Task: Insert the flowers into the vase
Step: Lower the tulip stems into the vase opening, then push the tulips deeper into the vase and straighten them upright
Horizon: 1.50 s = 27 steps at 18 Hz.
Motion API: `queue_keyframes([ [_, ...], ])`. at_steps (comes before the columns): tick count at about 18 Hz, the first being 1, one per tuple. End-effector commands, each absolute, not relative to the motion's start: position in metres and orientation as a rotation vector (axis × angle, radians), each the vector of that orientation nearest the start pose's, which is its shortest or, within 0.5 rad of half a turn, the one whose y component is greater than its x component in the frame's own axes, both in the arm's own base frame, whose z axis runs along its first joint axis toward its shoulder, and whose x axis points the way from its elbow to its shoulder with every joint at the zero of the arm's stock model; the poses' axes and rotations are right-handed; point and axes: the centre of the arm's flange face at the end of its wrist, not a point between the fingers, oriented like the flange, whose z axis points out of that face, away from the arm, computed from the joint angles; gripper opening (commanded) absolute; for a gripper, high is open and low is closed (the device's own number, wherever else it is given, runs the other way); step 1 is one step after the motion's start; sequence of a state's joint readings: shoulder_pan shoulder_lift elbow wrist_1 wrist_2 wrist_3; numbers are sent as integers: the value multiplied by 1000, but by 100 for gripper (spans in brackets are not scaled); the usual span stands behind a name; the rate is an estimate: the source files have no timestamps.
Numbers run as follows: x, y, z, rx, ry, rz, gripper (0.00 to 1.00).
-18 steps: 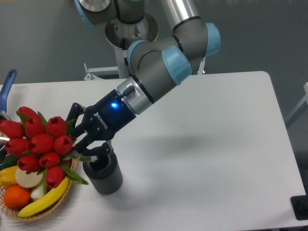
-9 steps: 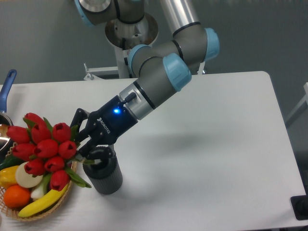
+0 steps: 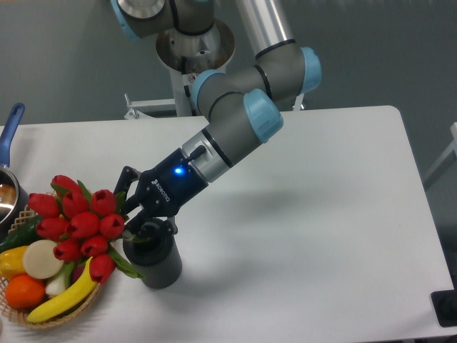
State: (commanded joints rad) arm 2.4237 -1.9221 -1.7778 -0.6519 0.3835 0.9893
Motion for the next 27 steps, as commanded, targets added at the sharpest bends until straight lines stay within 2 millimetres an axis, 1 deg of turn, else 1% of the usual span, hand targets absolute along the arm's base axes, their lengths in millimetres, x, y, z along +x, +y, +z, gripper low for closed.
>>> queue_keyframes([
  [4,-289,552,342,-1949,377,-509,12],
  [6,-287,549,335,-1952,388,-507,16],
  [7,-287,549,334,-1951,392,-504,20],
  [13,-284,546,327,-1954,396,-511,54],
  [15,-283,546,325,-1955,394,-514,63],
  [16,-284,544,323,-1957,388,-516,72],
  [17,-285,544,323,-1958,386,-516,77],
  [18,-285,543,321,-1961,382,-517,85],
  [19,-286,541,320,-1962,377,-518,95],
  [20,-287,538,319,-1965,371,-517,99],
  [27,-291,530,315,-1974,348,-517,100],
])
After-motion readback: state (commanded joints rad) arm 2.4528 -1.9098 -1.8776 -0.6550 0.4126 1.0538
